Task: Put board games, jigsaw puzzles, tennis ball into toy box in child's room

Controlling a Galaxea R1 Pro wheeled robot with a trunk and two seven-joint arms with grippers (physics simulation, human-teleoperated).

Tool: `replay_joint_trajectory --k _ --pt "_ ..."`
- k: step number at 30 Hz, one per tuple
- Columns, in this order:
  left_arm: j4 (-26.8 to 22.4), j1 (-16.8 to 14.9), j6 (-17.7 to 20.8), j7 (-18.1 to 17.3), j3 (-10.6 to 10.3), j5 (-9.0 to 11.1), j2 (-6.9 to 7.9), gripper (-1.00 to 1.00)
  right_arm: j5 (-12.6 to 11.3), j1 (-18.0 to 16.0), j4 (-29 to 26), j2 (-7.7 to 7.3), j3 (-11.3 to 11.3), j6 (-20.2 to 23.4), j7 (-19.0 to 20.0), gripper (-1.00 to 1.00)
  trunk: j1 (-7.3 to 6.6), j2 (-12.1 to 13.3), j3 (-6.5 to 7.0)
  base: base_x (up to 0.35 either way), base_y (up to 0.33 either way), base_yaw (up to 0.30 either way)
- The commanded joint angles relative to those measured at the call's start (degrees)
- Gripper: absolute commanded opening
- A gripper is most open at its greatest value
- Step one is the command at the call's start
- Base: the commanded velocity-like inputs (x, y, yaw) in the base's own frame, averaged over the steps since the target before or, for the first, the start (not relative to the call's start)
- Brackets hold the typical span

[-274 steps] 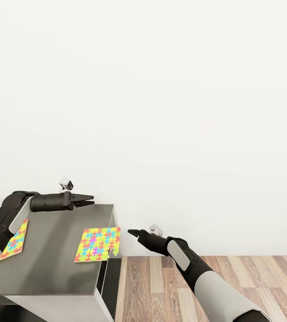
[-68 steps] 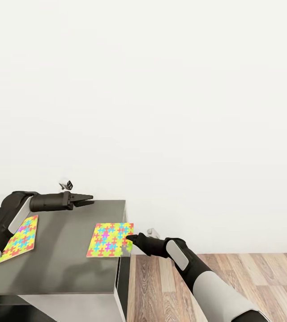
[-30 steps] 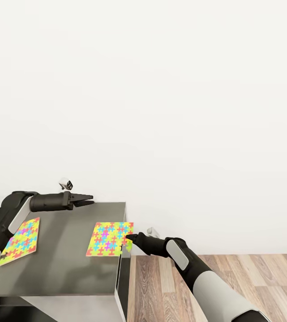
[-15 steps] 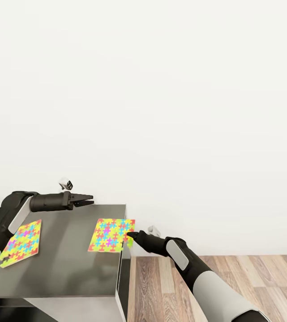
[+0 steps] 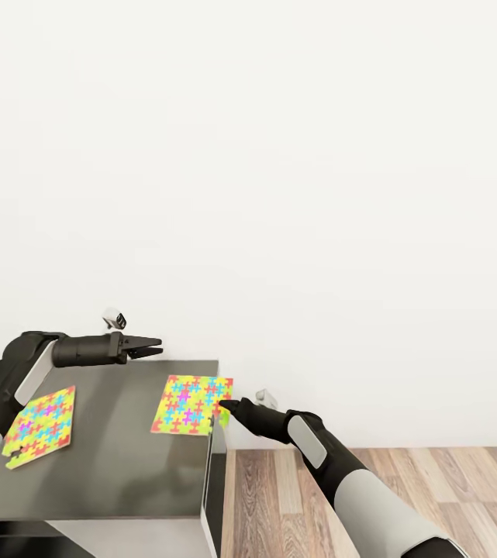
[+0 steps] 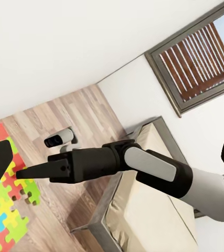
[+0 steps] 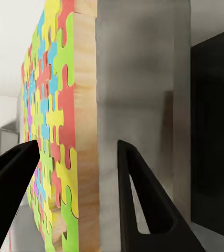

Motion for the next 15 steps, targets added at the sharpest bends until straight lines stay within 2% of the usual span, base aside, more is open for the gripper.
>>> replay_joint_trajectory --k 1,15 --pt "0.09 -0.06 0.51 -0.12 -0.16 0.17 0.05 1.00 -0.14 -0.04 0.00 -0.02 0.07 0.16 0.09 -1.00 -0.22 0.38 0.22 0.000 0.000 0.000" --pt "0.45 -0.06 0.74 -0.04 0.32 0.21 0.12 1.00 -0.20 -0.04 0.00 0.04 0.07 0.22 0.17 -1.00 -3.30 5.99 4.03 0.000 0.000 0.000"
